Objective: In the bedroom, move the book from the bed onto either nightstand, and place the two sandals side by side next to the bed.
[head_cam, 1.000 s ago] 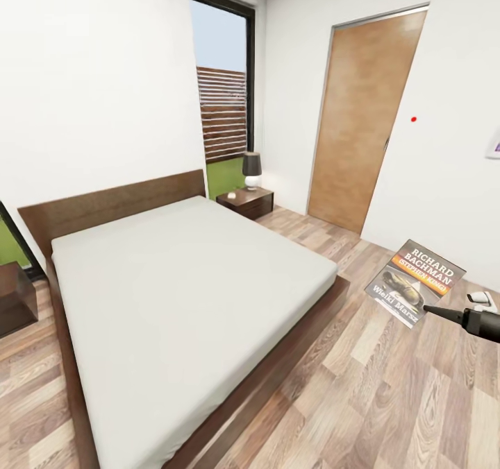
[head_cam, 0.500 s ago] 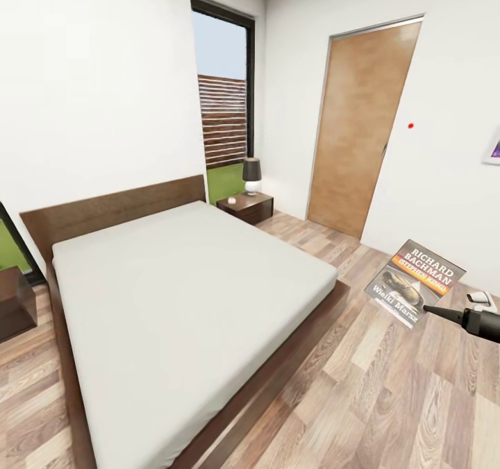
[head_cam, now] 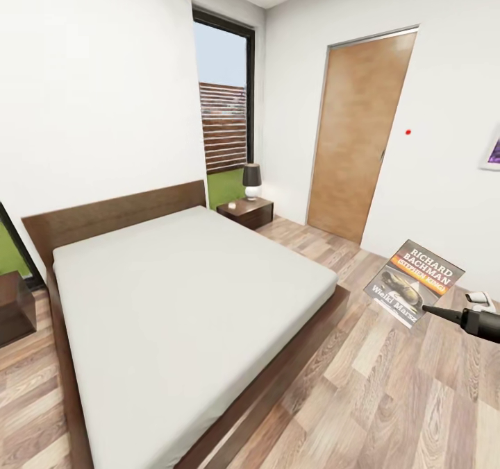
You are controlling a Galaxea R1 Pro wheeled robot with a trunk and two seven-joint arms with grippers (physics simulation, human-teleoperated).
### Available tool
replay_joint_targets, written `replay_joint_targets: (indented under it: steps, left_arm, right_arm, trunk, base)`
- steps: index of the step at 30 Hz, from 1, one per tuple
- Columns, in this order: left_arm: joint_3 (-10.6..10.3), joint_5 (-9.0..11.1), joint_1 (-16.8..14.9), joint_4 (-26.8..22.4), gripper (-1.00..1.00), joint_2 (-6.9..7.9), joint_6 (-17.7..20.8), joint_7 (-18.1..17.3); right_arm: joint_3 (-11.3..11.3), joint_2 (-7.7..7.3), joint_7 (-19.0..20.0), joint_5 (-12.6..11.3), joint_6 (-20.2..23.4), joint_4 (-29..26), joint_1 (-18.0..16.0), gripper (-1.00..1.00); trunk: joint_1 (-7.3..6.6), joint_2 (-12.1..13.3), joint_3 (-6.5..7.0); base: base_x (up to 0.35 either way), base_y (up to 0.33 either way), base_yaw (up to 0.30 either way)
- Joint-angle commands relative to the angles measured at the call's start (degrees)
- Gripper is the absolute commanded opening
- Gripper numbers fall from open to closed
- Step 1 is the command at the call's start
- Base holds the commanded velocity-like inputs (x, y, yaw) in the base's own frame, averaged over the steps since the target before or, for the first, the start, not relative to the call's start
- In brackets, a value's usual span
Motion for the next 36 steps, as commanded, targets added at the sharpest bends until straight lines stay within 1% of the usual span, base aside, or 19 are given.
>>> replay_joint_targets:
  steps: [1,36]
  left_arm:
    - [-0.2,-0.2,-0.1,0.0,1.00,0.02,-0.2,0.0]
    - [-0.3,-0.2,-0.1,0.0,1.00,-0.07,-0.3,-0.1]
  right_arm:
    - [0.0,0.02,0.1,0.0,0.6,0.0,-0.1,-1.00]
    - [0.0,0.00,0.1,0.1,0.5,0.0,-0.1,-1.00]
  trunk:
    - [0.04,-0.1,-0.04]
    - [0.04,-0.1,3.20]
  base:
    - [0.000,0.000,0.000]
    - [0.000,0.000,0.000]
